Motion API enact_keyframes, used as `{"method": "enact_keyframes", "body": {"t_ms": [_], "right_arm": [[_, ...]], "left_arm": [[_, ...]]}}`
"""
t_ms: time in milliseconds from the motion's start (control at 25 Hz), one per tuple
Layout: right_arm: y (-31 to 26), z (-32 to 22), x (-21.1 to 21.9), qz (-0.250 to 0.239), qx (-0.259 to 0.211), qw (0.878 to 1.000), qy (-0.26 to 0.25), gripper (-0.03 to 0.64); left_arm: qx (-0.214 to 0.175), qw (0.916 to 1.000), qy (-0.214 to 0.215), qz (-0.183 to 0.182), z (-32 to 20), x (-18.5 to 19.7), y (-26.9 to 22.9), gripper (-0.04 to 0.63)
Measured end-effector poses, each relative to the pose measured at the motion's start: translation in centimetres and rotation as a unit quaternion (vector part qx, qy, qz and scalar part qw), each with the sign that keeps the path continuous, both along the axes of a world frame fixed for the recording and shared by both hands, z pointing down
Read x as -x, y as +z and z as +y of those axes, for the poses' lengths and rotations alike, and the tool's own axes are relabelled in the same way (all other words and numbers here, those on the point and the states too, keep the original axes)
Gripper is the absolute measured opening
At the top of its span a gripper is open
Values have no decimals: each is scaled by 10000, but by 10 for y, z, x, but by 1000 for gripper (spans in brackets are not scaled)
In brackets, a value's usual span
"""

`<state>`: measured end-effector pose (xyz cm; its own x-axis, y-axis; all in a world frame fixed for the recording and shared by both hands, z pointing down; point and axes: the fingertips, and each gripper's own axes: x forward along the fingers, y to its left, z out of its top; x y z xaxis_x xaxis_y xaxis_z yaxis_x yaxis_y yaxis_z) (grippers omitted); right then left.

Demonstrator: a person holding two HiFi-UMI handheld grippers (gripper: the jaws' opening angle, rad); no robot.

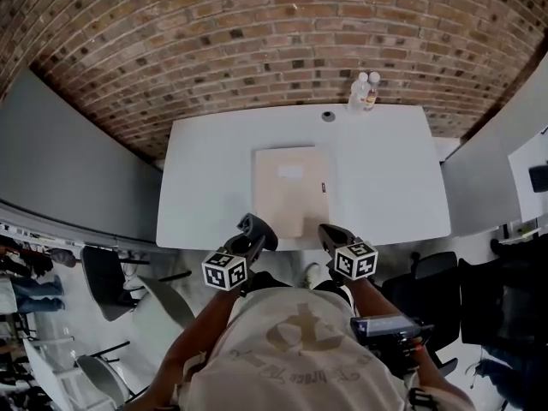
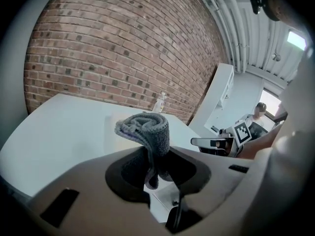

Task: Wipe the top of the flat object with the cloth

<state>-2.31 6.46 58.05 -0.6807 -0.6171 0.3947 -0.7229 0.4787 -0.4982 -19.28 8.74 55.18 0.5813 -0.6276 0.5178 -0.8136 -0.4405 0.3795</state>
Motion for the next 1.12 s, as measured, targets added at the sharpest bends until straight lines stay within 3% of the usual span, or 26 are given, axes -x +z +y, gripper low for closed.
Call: {"method": "enact_keyframes", "body": {"t_ms": [240, 520, 800, 1120], "right_arm": [[4, -20, -13, -120, 61, 9999, 97, 21], [12, -38, -21, -137, 172, 9989, 411, 21], [15, -53, -26, 81, 244, 9963, 825, 21], [5, -83, -6, 405, 229, 9926, 1124, 21]], "left_arm": [[137, 9998, -62, -134, -17, -2, 1, 107], [115, 9997, 163, -162, -53, -8, -2, 107], [49, 9988, 486, 14, -89, -6, 0, 107], [79, 9969, 732, 264, -126, 22, 6, 107]]}}
